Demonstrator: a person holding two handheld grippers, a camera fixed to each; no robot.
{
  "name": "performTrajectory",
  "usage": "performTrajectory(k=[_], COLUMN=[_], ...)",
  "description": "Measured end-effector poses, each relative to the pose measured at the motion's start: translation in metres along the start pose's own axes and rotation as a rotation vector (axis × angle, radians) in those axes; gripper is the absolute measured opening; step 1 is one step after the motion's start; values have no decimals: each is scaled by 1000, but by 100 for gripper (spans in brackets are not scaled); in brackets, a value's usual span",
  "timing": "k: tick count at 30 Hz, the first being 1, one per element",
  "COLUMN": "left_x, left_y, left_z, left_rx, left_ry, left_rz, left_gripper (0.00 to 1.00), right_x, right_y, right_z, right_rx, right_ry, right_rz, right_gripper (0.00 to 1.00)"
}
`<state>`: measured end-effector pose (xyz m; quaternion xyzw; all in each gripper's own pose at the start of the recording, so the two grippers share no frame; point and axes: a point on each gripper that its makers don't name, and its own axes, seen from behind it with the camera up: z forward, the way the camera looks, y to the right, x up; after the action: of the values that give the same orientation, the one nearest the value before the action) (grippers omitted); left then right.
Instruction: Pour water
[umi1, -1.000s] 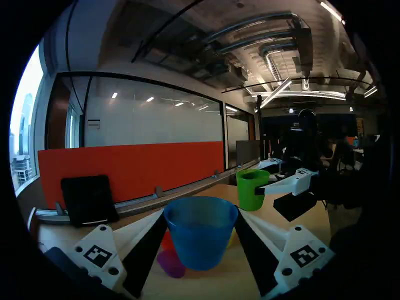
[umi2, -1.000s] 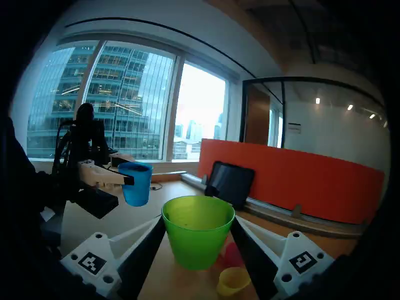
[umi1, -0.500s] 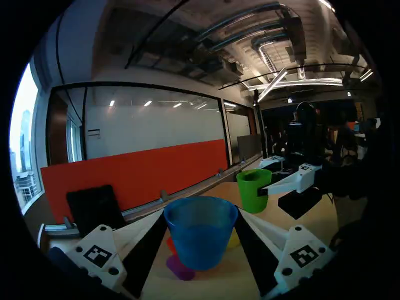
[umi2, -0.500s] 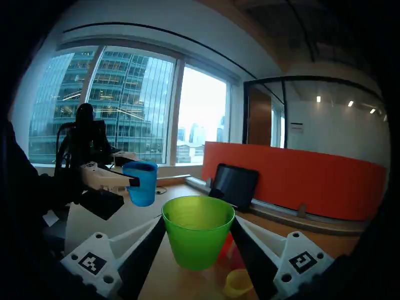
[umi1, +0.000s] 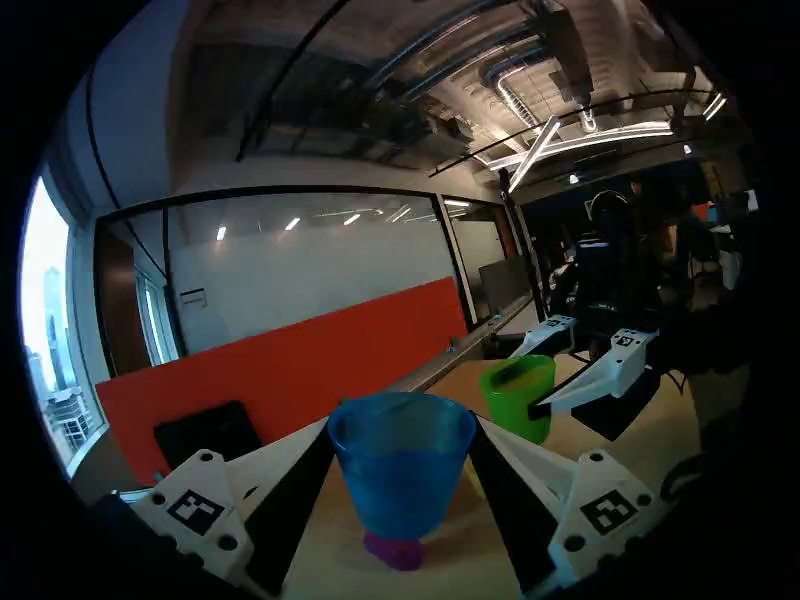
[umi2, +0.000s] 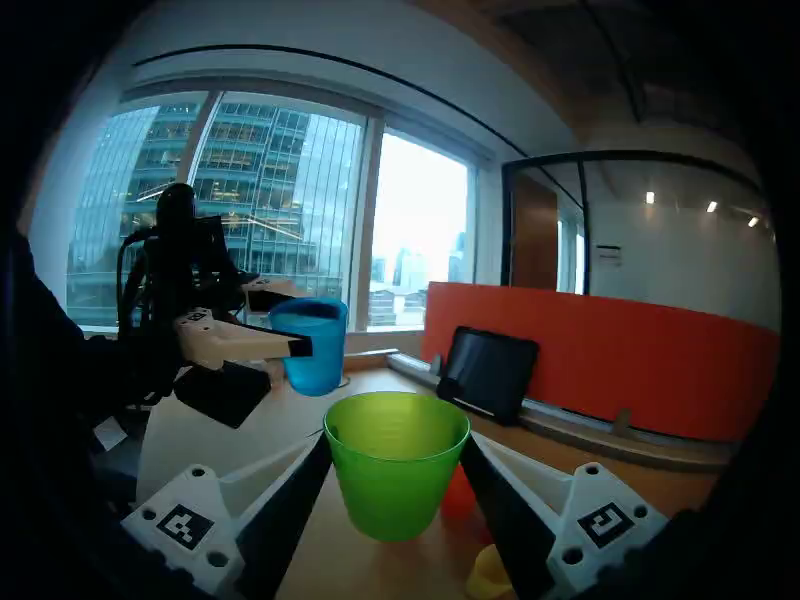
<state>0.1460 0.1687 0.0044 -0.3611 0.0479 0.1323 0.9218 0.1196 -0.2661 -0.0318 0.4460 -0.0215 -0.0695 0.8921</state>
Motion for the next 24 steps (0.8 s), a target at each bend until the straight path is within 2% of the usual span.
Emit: performTrajectory(k=[8, 24], left_x=[12, 33], left_y=[1, 3], left_z=[2, 11], left_rx=[5, 32], left_ry=[10, 6], left_rz=[76, 281], left_gripper=[88, 88], right_x=[-4, -13], right_y=[-6, -22], right_z=[5, 19], right_rx=[17, 53], right_ry=[0, -5], right_rz=[9, 17], right_gripper=[91, 91])
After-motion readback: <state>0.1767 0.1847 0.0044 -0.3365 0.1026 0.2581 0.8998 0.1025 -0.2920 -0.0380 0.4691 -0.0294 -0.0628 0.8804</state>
